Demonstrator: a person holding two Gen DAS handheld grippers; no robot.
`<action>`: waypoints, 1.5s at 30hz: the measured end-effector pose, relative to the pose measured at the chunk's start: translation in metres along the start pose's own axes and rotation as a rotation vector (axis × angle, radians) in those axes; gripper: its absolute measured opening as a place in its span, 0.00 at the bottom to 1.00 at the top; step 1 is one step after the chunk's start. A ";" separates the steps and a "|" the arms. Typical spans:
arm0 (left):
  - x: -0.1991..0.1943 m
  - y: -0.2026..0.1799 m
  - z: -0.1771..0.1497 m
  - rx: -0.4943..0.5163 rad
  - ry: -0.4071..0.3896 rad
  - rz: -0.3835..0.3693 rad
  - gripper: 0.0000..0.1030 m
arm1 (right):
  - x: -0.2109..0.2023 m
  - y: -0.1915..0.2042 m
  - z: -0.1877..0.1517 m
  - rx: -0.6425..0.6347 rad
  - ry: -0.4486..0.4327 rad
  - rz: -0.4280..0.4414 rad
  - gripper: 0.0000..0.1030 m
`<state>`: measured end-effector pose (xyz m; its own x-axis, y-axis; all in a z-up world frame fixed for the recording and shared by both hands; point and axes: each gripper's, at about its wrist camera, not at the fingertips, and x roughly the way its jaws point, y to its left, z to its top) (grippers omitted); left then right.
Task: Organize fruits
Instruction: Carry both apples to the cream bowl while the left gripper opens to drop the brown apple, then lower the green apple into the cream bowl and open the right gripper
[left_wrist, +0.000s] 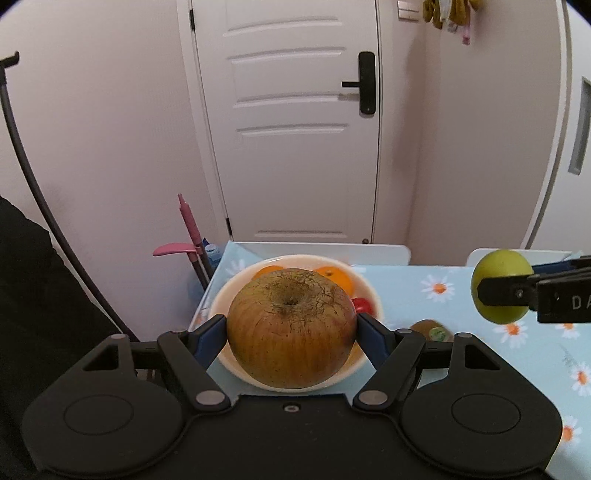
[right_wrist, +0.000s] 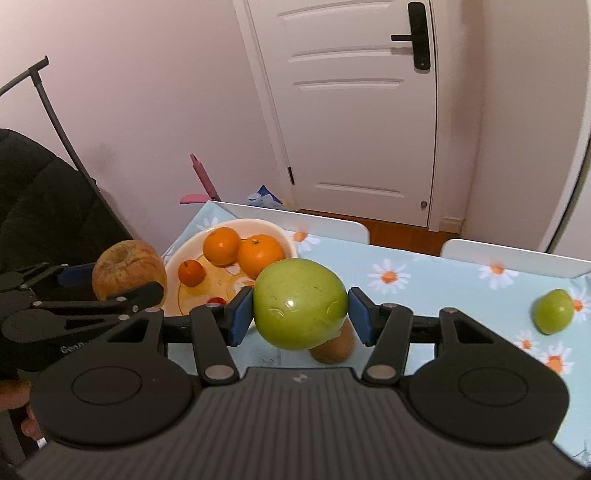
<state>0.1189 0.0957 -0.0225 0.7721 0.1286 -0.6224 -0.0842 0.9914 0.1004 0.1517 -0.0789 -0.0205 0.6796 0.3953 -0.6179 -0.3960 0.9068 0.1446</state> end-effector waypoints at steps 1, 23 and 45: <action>0.003 0.004 0.000 0.005 0.003 -0.004 0.77 | 0.004 0.004 0.001 0.001 0.002 -0.002 0.68; 0.095 0.039 -0.025 0.143 0.073 -0.113 0.77 | 0.078 0.038 -0.005 0.077 0.083 -0.102 0.68; 0.050 0.040 -0.021 0.039 0.060 0.013 0.98 | 0.085 0.048 0.033 -0.066 0.079 0.040 0.68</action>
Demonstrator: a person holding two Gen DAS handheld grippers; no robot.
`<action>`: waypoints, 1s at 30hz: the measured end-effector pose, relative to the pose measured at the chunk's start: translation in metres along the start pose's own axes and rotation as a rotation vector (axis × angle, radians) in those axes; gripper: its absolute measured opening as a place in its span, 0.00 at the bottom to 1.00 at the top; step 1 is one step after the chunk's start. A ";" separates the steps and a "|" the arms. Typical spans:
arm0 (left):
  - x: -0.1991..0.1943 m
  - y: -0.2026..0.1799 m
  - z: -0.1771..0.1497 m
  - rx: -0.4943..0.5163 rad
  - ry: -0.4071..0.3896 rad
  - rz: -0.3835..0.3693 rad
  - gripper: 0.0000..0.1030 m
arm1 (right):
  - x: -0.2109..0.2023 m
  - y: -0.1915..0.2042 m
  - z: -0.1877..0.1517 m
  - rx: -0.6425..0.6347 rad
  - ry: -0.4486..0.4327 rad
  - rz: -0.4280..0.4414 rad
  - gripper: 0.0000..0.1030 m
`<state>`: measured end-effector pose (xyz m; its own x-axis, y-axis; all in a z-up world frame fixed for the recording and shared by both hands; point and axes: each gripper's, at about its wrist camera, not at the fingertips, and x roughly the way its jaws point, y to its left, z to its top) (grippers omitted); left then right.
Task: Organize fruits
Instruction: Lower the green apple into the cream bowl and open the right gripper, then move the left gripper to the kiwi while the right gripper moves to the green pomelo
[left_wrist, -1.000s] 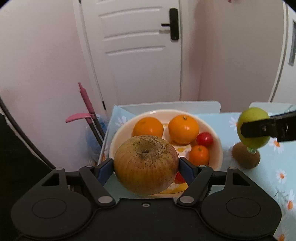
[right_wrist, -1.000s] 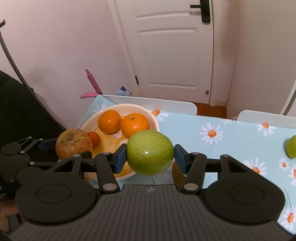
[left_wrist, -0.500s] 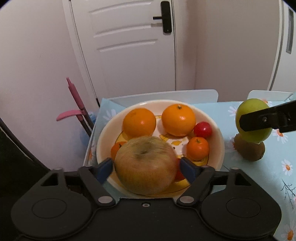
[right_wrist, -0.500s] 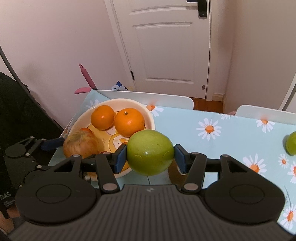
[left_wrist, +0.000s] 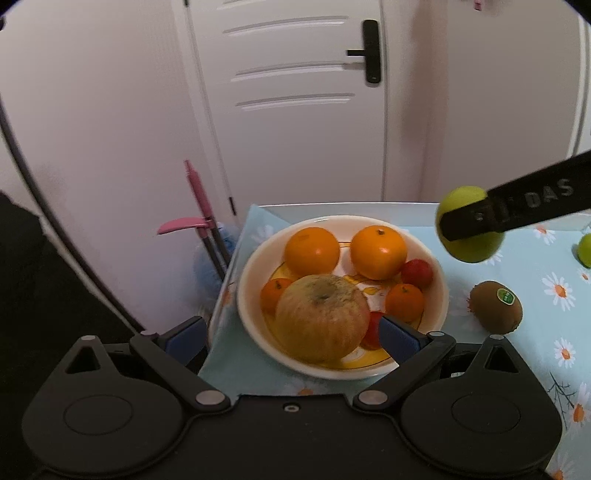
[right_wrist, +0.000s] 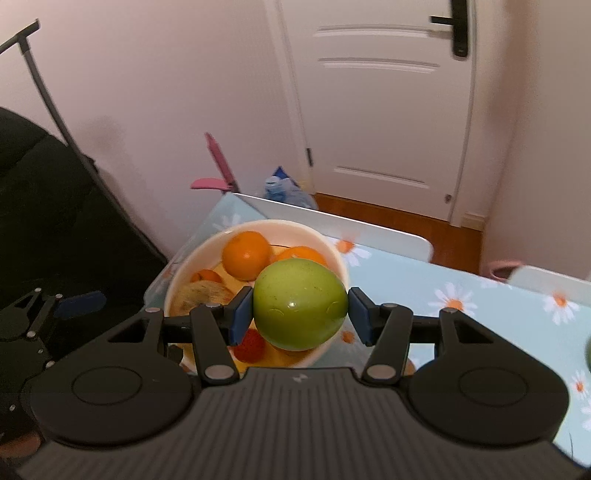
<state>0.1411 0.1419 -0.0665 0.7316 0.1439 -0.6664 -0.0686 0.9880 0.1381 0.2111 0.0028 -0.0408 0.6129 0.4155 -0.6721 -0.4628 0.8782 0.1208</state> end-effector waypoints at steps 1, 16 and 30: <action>-0.002 0.001 -0.001 -0.006 -0.001 0.007 0.98 | 0.004 0.002 0.002 -0.008 0.003 0.012 0.68; -0.010 0.005 -0.009 -0.053 -0.005 0.068 0.98 | 0.060 0.017 -0.005 -0.054 0.039 0.100 0.69; -0.016 0.000 -0.008 -0.029 -0.012 0.049 0.98 | 0.035 0.017 -0.003 -0.039 -0.024 0.073 1.00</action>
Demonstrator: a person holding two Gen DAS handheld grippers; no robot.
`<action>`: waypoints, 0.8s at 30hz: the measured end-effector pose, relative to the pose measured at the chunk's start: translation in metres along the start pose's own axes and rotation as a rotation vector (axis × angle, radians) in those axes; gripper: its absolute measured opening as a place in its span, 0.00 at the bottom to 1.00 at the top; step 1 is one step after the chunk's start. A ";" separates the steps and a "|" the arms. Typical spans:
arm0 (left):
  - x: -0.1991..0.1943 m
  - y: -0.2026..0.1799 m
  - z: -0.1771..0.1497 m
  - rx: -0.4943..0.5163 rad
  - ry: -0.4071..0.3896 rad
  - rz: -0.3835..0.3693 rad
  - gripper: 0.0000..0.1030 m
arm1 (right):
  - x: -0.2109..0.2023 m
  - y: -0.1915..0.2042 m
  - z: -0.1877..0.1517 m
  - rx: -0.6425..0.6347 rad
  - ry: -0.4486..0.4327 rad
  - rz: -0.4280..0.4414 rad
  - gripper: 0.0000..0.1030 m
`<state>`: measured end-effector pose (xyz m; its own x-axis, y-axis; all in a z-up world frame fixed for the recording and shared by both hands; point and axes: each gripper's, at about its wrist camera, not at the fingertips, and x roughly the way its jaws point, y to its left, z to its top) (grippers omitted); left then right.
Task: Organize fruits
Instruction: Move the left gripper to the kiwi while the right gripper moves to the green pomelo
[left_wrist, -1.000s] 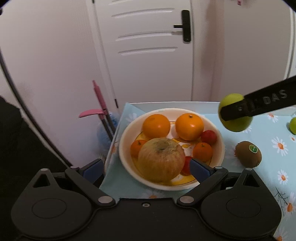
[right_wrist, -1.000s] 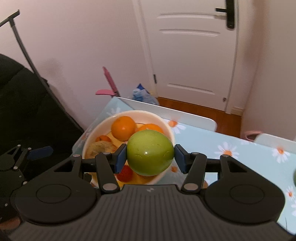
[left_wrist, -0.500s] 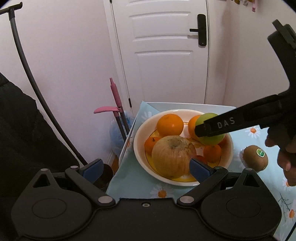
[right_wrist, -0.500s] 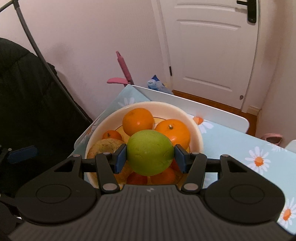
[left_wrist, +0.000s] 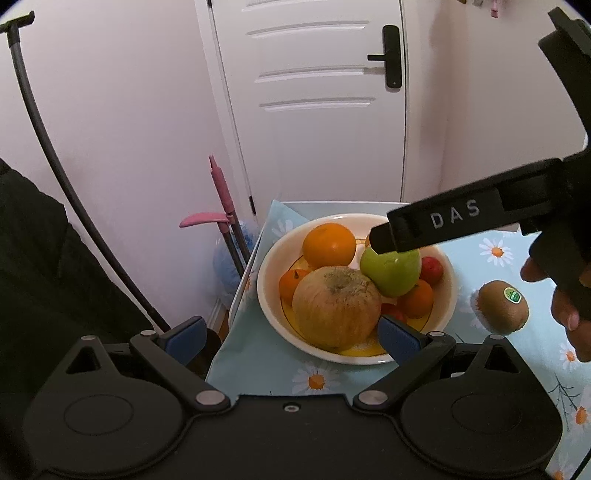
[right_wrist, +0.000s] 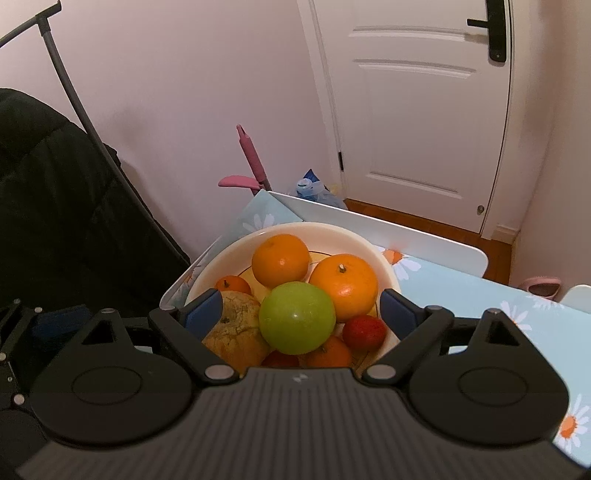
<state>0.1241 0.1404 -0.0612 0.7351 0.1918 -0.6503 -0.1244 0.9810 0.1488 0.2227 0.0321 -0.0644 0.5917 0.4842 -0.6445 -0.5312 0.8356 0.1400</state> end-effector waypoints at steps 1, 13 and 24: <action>-0.001 0.000 0.001 0.001 -0.004 -0.001 0.98 | -0.003 0.000 0.000 0.001 -0.004 -0.004 1.00; -0.024 -0.003 0.015 0.035 -0.054 -0.033 0.98 | -0.061 0.001 -0.003 0.036 -0.060 -0.093 1.00; -0.046 -0.024 0.028 0.117 -0.121 -0.148 0.98 | -0.129 -0.032 -0.031 0.144 -0.118 -0.280 1.00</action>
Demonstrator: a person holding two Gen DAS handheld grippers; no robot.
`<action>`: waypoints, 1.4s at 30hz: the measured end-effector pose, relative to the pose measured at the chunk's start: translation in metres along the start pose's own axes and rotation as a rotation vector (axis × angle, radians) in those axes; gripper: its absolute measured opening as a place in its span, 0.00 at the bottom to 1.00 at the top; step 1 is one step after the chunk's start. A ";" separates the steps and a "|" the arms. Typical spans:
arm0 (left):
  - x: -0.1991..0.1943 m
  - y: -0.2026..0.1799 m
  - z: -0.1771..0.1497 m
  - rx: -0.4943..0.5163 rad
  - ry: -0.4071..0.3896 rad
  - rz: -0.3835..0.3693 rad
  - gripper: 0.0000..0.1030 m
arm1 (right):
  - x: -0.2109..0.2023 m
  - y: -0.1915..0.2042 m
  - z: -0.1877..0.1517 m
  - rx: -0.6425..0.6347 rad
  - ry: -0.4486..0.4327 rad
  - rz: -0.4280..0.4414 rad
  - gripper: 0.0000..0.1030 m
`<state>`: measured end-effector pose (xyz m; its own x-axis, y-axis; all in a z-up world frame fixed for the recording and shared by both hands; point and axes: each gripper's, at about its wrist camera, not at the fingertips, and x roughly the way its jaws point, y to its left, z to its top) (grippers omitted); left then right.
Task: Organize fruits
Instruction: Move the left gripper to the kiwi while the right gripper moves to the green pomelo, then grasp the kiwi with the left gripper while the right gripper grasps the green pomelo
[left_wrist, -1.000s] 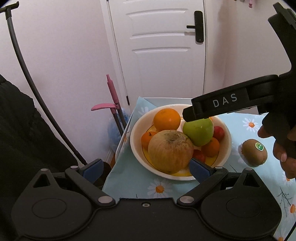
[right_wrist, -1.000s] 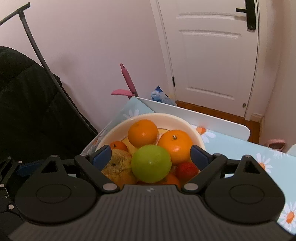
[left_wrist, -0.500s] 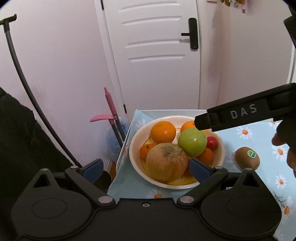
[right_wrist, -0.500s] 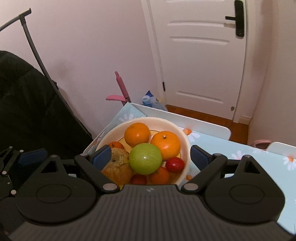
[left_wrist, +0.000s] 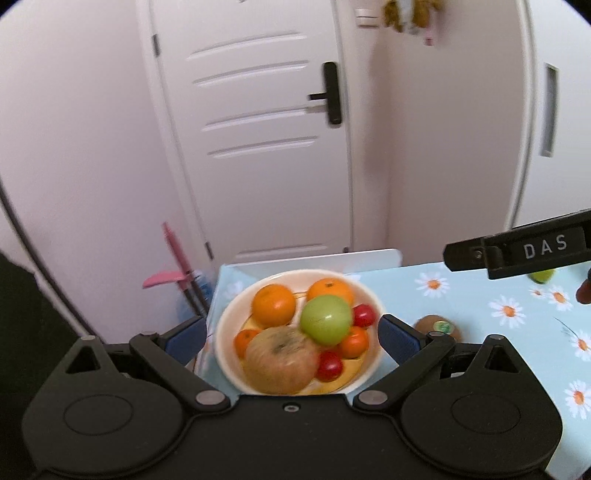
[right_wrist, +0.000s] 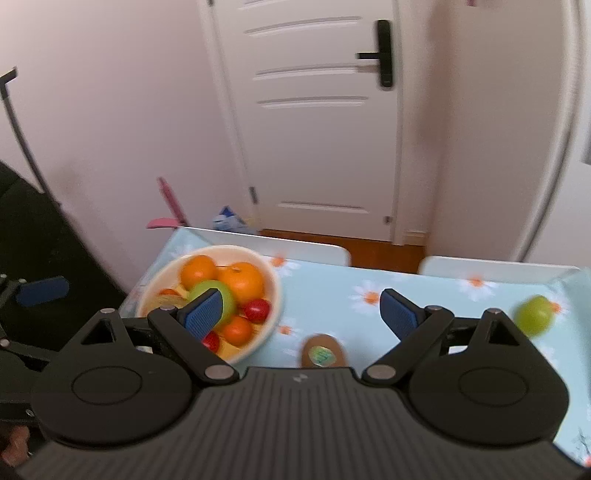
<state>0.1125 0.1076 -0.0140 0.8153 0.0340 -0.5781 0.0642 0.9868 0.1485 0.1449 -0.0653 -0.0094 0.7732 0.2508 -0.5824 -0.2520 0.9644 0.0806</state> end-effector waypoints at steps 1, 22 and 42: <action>-0.001 -0.005 0.001 0.013 -0.004 -0.011 0.98 | -0.004 -0.006 -0.003 0.008 -0.003 -0.016 1.00; 0.029 -0.116 0.004 -0.038 0.056 0.011 0.98 | -0.026 -0.166 -0.032 0.056 0.023 -0.089 1.00; 0.095 -0.169 -0.025 -0.119 0.135 0.120 0.98 | 0.055 -0.259 -0.059 0.038 0.061 -0.085 1.00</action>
<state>0.1643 -0.0520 -0.1141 0.7280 0.1655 -0.6653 -0.1040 0.9859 0.1314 0.2189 -0.3058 -0.1098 0.7540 0.1631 -0.6362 -0.1637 0.9848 0.0585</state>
